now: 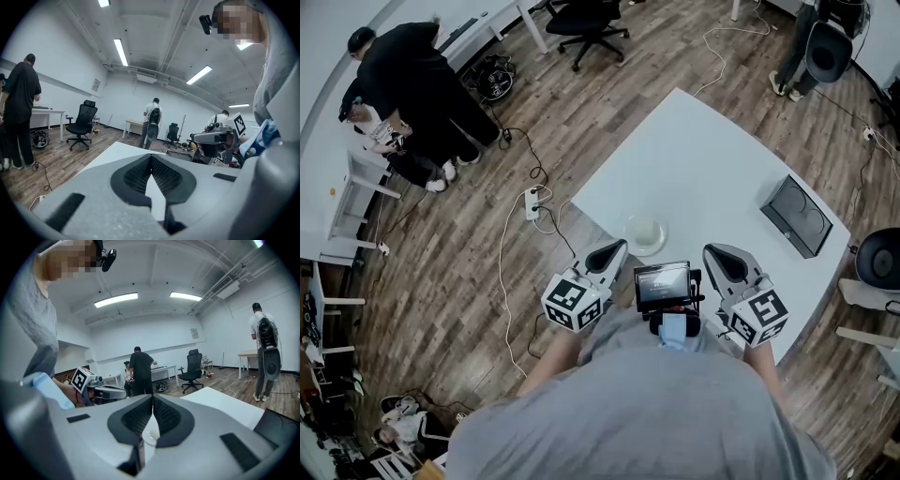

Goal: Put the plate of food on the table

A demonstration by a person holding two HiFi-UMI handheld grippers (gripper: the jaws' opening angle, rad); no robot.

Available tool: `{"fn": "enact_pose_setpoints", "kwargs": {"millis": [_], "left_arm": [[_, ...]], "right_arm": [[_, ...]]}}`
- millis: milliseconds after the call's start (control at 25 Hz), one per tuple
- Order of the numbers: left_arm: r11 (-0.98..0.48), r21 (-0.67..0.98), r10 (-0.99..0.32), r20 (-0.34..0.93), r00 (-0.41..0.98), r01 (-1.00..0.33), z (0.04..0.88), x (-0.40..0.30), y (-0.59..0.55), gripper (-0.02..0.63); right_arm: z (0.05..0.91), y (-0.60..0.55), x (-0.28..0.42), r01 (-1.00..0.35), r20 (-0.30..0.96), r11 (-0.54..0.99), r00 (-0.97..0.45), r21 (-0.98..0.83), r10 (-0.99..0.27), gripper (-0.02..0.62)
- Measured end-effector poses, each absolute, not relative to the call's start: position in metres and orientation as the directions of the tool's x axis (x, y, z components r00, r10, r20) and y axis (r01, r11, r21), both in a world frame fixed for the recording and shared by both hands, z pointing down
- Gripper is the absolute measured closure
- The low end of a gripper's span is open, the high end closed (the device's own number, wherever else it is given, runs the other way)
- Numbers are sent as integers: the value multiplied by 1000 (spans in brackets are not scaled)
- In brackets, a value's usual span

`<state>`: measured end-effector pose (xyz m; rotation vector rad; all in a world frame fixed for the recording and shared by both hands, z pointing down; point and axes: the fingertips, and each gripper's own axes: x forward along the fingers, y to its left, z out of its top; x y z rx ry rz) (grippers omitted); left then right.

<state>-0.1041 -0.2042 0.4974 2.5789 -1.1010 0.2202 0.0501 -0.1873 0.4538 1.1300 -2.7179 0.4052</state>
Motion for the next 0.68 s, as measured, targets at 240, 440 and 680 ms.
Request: {"fn": "enact_pose_setpoints", "kwargs": {"millis": [240, 440, 680], "left_arm": [[-648, 242, -672, 265, 691, -723, 497, -105, -205, 588], [-648, 243, -670, 270, 691, -722, 498, -104, -203, 588], [-643, 253, -672, 268, 691, -723, 497, -107, -201, 588]], "right_arm": [[453, -188, 50, -716, 259, 673, -696, -183, -670, 565], [454, -186, 53, -721, 263, 667, -691, -187, -673, 565], [452, -185, 50, -724, 262, 664, -688, -188, -677, 565]]}}
